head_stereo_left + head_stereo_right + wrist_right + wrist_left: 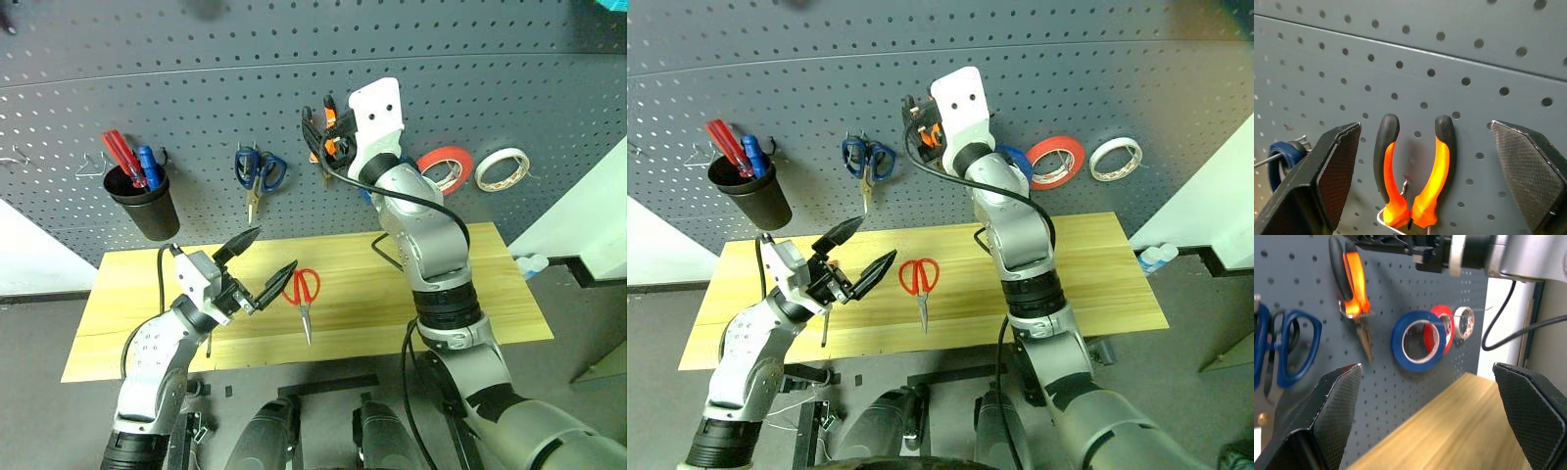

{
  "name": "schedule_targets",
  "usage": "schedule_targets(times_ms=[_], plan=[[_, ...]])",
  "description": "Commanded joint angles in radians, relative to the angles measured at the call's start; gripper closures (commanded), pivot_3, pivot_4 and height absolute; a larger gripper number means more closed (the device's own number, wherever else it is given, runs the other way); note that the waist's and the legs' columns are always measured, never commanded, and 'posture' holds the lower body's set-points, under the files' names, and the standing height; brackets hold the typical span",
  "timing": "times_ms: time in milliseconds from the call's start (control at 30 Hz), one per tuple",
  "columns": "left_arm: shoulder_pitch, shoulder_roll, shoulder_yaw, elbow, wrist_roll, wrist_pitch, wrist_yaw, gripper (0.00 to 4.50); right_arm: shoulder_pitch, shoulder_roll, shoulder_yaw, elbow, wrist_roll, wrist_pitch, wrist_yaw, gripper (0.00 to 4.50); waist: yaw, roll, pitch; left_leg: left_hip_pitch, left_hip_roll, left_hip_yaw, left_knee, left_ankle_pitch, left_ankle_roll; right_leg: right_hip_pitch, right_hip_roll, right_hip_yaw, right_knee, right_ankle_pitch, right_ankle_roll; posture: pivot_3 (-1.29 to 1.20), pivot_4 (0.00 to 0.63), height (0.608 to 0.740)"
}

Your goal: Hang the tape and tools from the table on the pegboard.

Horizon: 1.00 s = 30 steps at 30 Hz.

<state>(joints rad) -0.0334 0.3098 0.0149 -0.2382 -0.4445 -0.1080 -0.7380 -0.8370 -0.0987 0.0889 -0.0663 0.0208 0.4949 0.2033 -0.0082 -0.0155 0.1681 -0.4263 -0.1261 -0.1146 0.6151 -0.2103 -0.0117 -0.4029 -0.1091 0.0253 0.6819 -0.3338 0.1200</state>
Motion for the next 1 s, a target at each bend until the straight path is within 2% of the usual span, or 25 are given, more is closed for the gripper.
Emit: schedule_targets(times_ms=[33, 267, 533, 800, 1000], plan=[[-0.03, -0.008, -0.001, 0.016, 0.005, -0.037, -0.016, 0.0, 0.0, -0.025, -0.025, -0.096, 0.029, -0.002, 0.033, 0.04, 0.0, 0.0, -0.013, 0.0, 0.0, 0.0, 0.0, 0.0, 0.0, 0.0, 0.0, 0.0, 0.0, 0.0, 0.0, 0.09, 0.037, 0.74], [-0.066, -0.02, -0.005, 0.071, 0.014, -0.053, -0.032, 0.0, 0.071, -0.114, -0.064, -0.245, 0.131, 0.06, 0.151, 0.04, 0.0, -0.003, -0.053, 0.004, 0.001, 0.0, 0.001, 0.0, 0.0, 0.007, 0.001, 0.0, 0.0, 0.0, 0.0, 0.07, 0.013, 0.74], [-0.052, -0.005, -0.008, 0.064, 0.038, 0.018, 0.007, 0.0, 0.204, -0.255, -0.126, -0.417, 0.308, 0.161, 0.304, 0.04, 0.006, -0.003, -0.059, 0.016, 0.003, -0.001, 0.001, -0.003, 0.005, 0.016, 0.003, 0.0, -0.001, 0.001, -0.002, 0.06, 0.029, 0.74], [0.004, 0.06, -0.012, 0.006, 0.036, 0.184, 0.03, 0.0, 0.367, -0.433, -0.215, -0.51, 0.463, 0.212, 0.45, 0.04, 0.024, -0.003, -0.059, 0.016, 0.004, -0.001, 0.001, -0.003, 0.005, 0.016, 0.004, 0.001, -0.001, 0.002, -0.003, 0.05, 0.046, 0.74], [0.04, 0.101, -0.038, -0.021, 0.111, 0.333, 0.123, 0.0, 0.501, -0.557, -0.276, -0.549, 0.534, 0.186, 0.554, 0.04, 0.023, -0.003, -0.059, 0.016, 0.004, -0.001, 0.002, -0.003, 0.005, 0.017, 0.004, 0.0, -0.002, 0.002, -0.003, 0.05, 0.051, 0.74]])
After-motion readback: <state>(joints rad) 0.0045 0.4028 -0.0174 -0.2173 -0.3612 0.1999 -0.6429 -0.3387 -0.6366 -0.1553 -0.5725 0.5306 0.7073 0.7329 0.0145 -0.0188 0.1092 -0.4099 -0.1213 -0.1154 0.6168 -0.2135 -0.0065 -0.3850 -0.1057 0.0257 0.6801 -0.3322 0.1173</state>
